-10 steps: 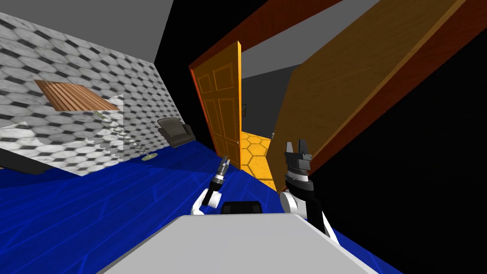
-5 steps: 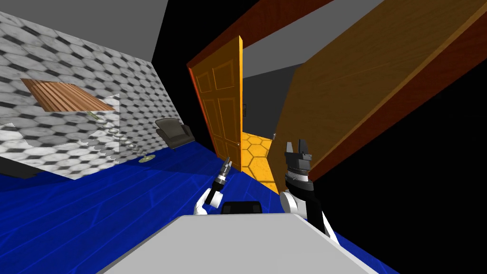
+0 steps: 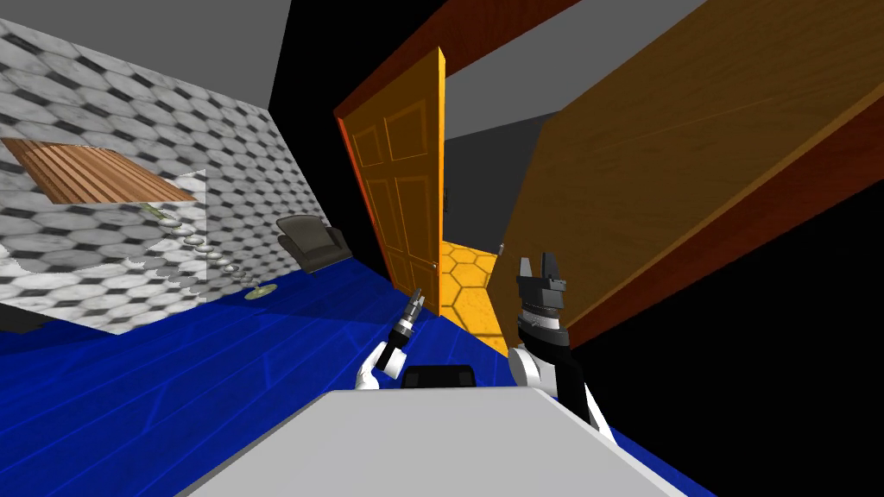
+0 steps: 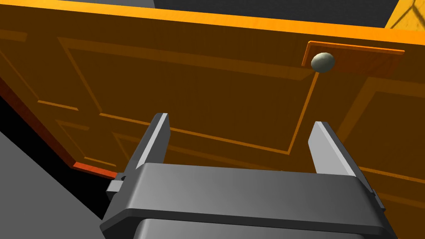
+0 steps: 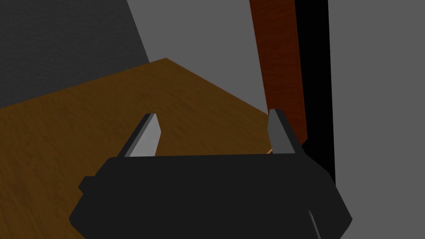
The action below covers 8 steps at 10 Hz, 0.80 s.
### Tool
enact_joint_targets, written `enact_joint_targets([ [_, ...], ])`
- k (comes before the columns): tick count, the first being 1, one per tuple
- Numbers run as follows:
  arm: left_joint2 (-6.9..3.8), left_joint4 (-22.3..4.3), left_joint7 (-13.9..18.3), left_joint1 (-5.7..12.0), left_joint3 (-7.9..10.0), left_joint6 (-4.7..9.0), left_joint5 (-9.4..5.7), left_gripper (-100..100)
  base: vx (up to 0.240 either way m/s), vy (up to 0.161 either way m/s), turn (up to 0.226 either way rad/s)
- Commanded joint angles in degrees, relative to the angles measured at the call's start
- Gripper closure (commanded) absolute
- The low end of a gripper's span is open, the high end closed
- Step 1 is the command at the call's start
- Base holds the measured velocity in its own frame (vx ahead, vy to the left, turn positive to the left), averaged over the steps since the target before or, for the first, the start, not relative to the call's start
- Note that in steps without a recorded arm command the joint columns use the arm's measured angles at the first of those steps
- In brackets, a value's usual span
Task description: Push the door open
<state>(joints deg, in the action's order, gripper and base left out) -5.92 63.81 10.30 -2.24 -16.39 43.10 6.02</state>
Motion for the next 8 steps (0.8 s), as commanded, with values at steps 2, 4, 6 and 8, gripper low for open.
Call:
enact_joint_targets([
  [2,0.09,-3.1,0.4,1.24,-0.73,0.45,0.4,-100,0.099,0.054,-0.01],
  [4,0.2,-6.3,0.8,2.58,-1.48,0.85,0.8,-100,0.109,0.046,-0.01],
  [6,0.27,-8.5,1.1,3.47,-1.98,1.12,1.07,-100,0.126,0.056,-0.016],
  [8,0.36,-10.3,1.4,4.26,-2.42,1.35,1.31,-100,0.094,0.034,-0.007],
])
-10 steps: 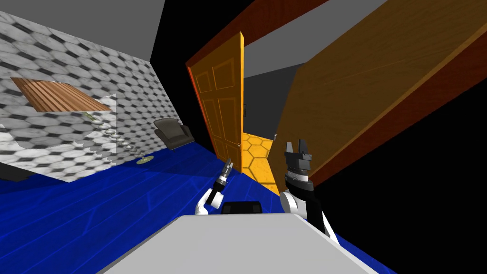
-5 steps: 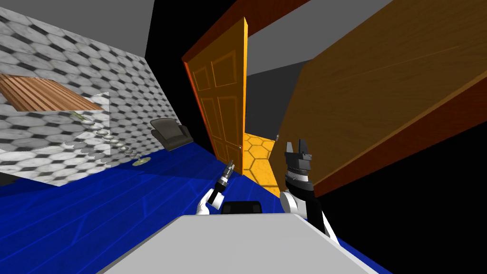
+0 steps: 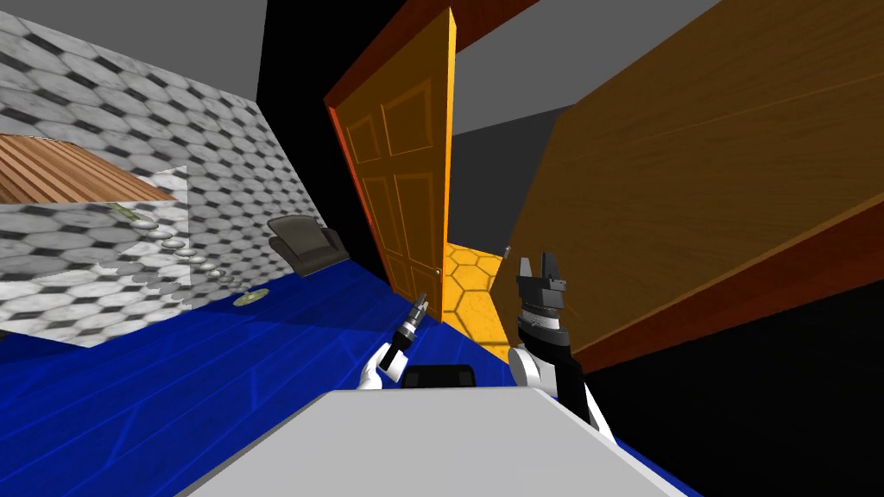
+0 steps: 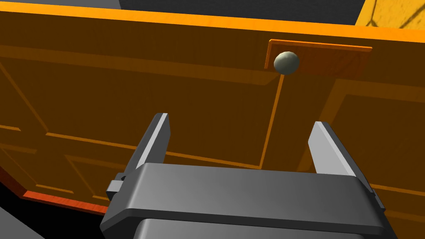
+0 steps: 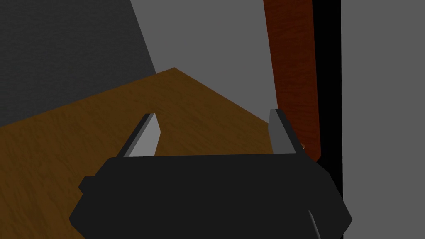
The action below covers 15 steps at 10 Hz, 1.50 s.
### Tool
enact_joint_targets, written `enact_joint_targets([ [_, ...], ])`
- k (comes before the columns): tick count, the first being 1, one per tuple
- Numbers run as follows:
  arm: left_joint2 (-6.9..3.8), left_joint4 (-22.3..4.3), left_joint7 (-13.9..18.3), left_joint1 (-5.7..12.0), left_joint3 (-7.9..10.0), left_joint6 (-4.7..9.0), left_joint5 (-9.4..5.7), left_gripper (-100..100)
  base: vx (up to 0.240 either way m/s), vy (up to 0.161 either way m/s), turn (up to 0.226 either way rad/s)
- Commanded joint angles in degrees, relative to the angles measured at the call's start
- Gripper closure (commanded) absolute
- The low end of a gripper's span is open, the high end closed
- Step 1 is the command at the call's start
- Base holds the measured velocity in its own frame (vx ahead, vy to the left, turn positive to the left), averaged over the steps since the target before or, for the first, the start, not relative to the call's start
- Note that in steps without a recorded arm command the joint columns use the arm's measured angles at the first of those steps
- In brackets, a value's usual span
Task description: Push the door open
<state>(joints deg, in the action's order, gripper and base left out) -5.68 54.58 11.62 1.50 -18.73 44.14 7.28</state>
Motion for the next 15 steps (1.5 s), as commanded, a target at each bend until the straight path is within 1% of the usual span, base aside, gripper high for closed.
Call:
enact_joint_targets([
  [1,0.16,-2.0,0.2,0.9,-0.3,0.43,0.17,-100,0.089,0.022,-0.009],
  [2,0.2,-2.9,0.3,1.29,-0.51,0.54,0.28,-100,0.092,0.025,-0.007],
  [3,0.29,-4.8,0.5,2.05,-0.94,0.77,0.51,-100,0.099,0.04,-0.016],
  [4,0.38,-6.3,0.7,2.7,-1.31,0.97,0.71,-100,0.161,0.098,-0.012],
  [5,0.42,-7.1,0.8,3.01,-1.48,1.06,0.8,-100,0.156,0.066,-0.018],
  [10,0.96,-14.1,1.8,5.96,-3.13,1.94,1.69,-100,0.176,0.053,-0.012],
  [11,0.87,-12.8,1.7,5.49,-2.98,1.5,1.62,-100,0.087,0.014,-0.002],
  [13,0.95,-13.3,1.3,5.56,-2.66,1.54,1.48,-100,0.143,-0.052,-0.039],
  [15,1.21,-13.7,0.9,5.6,-2.32,1.64,1.33,-100,0.194,-0.111,-0.037],
])
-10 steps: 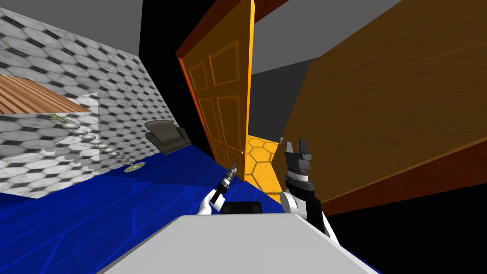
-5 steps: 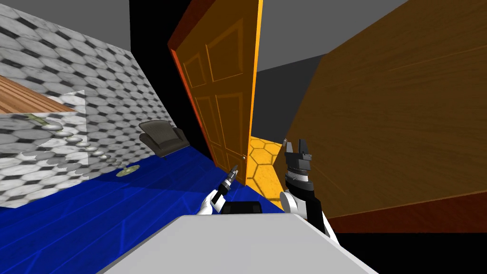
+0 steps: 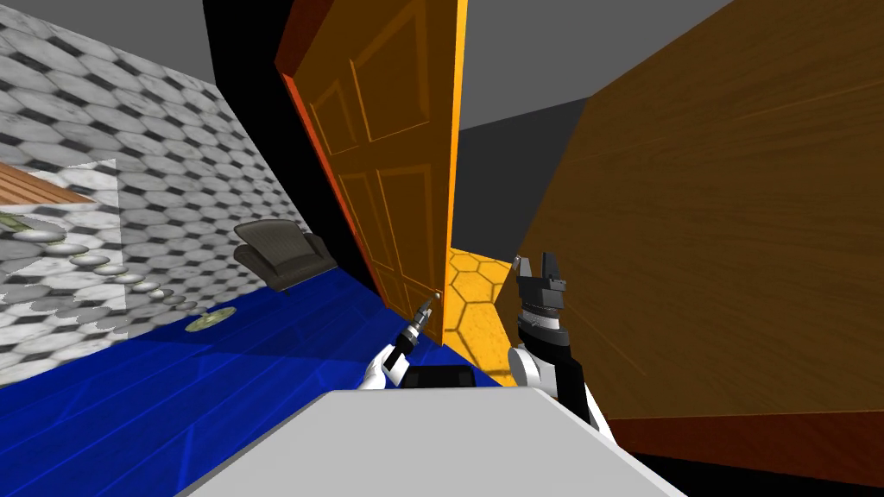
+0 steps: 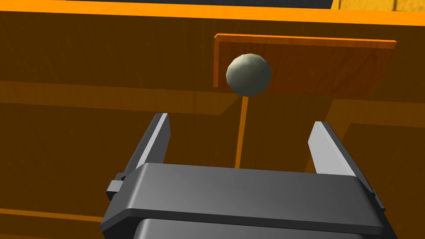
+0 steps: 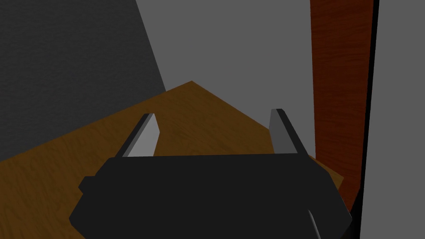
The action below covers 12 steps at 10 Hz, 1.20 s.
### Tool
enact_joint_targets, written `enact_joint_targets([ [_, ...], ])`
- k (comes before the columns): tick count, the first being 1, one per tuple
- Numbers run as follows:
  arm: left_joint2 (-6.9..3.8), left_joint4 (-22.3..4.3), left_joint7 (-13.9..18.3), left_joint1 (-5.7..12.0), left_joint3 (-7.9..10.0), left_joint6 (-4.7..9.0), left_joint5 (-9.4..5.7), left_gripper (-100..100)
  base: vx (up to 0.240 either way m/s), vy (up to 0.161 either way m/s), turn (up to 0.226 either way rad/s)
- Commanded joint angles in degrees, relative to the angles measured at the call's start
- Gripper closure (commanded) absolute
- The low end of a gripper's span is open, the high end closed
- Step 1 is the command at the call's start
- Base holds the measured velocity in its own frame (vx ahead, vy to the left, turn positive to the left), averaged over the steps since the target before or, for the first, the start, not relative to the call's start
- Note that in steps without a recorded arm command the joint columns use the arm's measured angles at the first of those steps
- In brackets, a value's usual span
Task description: Push the door open
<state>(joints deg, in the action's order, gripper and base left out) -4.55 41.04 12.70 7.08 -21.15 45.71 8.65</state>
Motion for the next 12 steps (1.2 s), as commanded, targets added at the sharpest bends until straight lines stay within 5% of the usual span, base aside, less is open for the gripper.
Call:
enact_joint_targets([
  [1,0.28,-0.4,-0.3,0.04,0.28,0.13,-0.13,-100,0.179,-0.082,-0.026],
  [5,0.81,-0.8,-0.7,0.09,0.62,0.26,-0.28,-100,0.146,-0.068,-0.021],
  [6,0.81,-0.8,-0.7,0.09,0.62,0.26,-0.28,100,-0.014,0.006,-0.004],
  [12,0.55,-1.1,-1.2,0.06,1.45,0.05,-0.51,100,0.004,-0.003,0.001],
])
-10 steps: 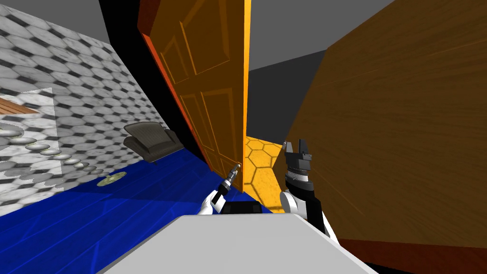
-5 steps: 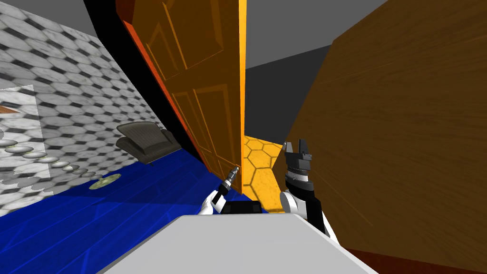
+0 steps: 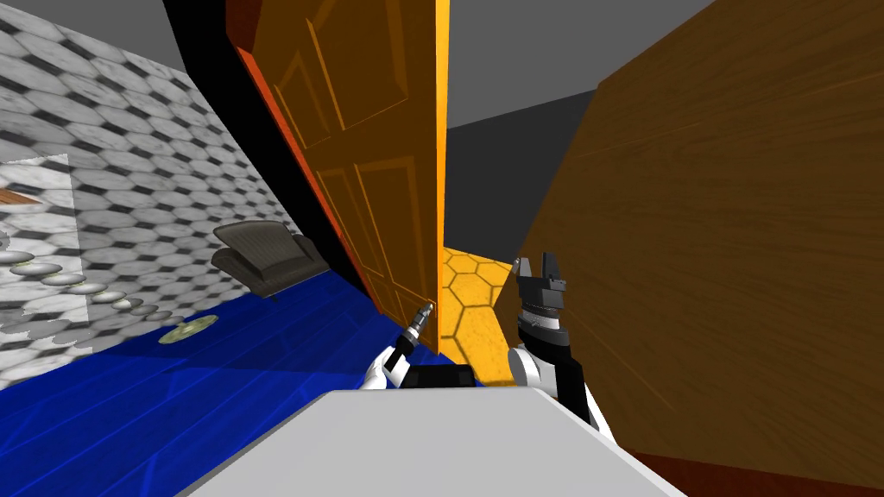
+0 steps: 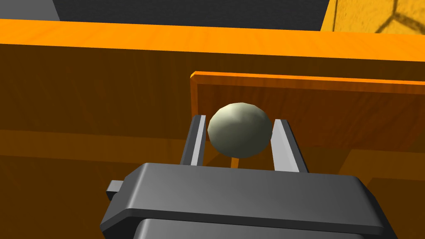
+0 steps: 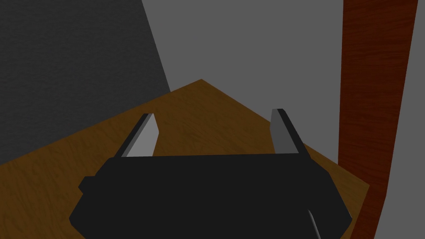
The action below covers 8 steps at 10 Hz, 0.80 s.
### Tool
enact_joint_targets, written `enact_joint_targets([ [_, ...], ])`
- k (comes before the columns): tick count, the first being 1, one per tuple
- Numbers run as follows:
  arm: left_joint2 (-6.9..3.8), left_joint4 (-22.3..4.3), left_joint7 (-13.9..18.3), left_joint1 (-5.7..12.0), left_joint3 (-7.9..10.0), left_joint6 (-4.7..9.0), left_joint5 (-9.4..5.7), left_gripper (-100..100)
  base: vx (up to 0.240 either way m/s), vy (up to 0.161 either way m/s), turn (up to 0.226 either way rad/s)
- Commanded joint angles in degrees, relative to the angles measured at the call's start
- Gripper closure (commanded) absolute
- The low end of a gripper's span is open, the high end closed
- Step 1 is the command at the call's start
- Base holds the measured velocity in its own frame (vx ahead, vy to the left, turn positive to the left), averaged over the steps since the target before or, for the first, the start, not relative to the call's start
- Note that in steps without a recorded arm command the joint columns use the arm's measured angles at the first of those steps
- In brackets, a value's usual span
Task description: Push the door open
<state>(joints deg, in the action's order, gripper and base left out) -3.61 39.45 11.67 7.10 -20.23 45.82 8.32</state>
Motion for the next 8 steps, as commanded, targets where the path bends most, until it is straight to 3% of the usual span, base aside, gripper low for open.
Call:
enact_joint_targets([
  [1,-0.5,0.4,-0.5,0.07,1.05,-0.09,-0.33,100,0.139,-0.108,0.026],
  [6,-0.79,0.1,-1.7,0.24,3.22,-0.18,-0.99,100,0.134,-0.083,0.014],
  [8,-0.84,-0.2,-2.8,0.38,5.07,-0.26,-1.54,100,0.175,-0.094,0.088],
])
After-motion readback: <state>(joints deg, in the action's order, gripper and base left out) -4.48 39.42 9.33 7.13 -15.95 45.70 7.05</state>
